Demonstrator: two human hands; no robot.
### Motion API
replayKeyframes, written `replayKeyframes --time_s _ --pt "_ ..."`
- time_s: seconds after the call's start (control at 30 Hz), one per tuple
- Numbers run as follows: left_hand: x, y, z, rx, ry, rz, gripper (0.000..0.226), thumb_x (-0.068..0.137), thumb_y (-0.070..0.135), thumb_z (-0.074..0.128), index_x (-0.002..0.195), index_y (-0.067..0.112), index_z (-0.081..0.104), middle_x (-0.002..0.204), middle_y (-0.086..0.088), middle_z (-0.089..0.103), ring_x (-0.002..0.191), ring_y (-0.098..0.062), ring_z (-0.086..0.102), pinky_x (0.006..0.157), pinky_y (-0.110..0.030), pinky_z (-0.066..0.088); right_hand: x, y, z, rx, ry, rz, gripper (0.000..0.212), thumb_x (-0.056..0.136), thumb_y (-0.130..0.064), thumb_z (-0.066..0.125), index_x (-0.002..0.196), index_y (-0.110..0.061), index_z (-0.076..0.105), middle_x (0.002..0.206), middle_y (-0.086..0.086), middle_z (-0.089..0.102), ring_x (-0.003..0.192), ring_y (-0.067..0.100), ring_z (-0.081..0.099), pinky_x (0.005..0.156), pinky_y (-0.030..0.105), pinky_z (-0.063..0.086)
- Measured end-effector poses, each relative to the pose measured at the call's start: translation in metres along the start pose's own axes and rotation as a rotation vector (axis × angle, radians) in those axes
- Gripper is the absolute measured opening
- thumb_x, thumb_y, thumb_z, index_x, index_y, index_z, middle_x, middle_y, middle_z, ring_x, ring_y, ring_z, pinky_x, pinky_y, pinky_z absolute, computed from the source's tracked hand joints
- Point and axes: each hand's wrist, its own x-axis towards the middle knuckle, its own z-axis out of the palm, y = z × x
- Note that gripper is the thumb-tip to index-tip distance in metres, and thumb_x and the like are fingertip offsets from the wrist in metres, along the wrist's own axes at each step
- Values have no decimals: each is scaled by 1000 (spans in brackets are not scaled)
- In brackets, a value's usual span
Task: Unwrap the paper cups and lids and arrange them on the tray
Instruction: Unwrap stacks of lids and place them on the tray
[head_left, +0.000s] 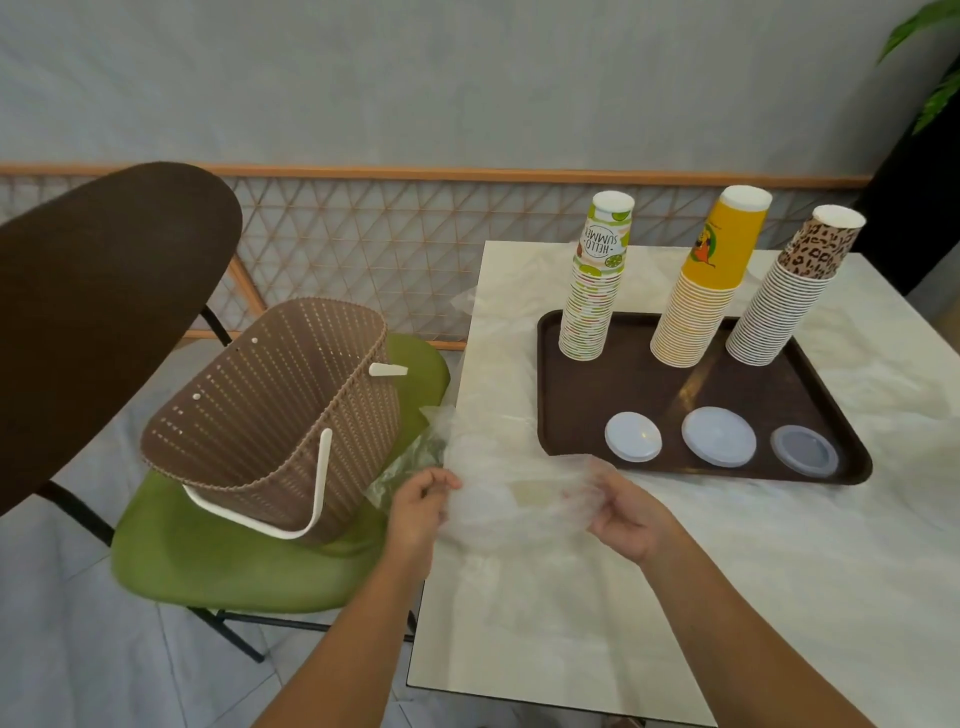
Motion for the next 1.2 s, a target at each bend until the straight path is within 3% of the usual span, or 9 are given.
replayKeyframes --time_s 0.1,0.27,0.43,0.6,0.7,0.83,0.97,1.1,1.2 --pt "-2 -3 2 107 11 66 42 89 -14 36 83 14 66 78 1 55 45 1 39 45 -12 36 -2 4 -4 -544 -45 -206 38 77 -28 74 112 -22 61 106 2 63 83 15 61 73 27 48" --pt "-4 -3 11 330 -17 198 38 93 -7 42 102 23 64 102 6 44 95 -15 53 97 -30 45 10 9 3 -1532 83 -681 52 78 -35 75 124 -16 58 130 -4 43 106 7 49 81 10 32" --pt "-3 -6 15 315 65 274 25 91 6 56 112 19 49 110 3 50 103 -16 53 93 -35 46 23 5 17 -1686 -23 -843 46 79 -30 74 118 -11 57 146 -6 30 126 16 42 100 24 37" --pt "6 0 11 341 85 237 26 87 6 63 104 15 46 90 1 58 79 -16 56 60 -19 43 31 -3 45 -1769 -164 -927 65 82 -17 69 139 -23 37 142 -3 38 126 18 41 101 34 41" --pt "6 11 11 311 63 278 30 85 1 63 104 16 45 88 2 57 78 -17 57 59 -21 46 39 -7 66 -1993 -119 -830 37 89 -6 51 126 -11 55 123 11 56 112 28 53 92 35 43" --pt "5 23 -2 453 -4 291 44 81 -7 63 110 20 43 86 8 52 72 -3 51 57 -6 43 31 -21 72 -1785 77 -726 20 92 -8 45 89 -10 64 98 14 65 93 29 60 67 22 36" --pt "8 27 -13 489 17 283 33 83 -2 64 104 20 51 90 8 56 78 -6 54 66 -14 45 9 -30 54 -1367 101 -606 26 87 -6 45 70 -22 56 83 6 65 78 21 57 64 25 40" --pt "5 36 -2 295 137 237 20 85 -1 58 96 11 45 88 0 54 72 -15 51 63 -27 43 -11 -24 27 -953 -6 -458 13 79 -11 60 83 -19 69 92 13 70 89 26 64 79 32 48" --pt "-9 31 9 286 226 345 25 83 -2 61 88 7 38 92 2 52 75 -11 49 61 -14 38 -20 -22 9 -1031 -122 -344 47 64 -37 76 106 -20 65 111 7 67 106 23 63 95 43 49"
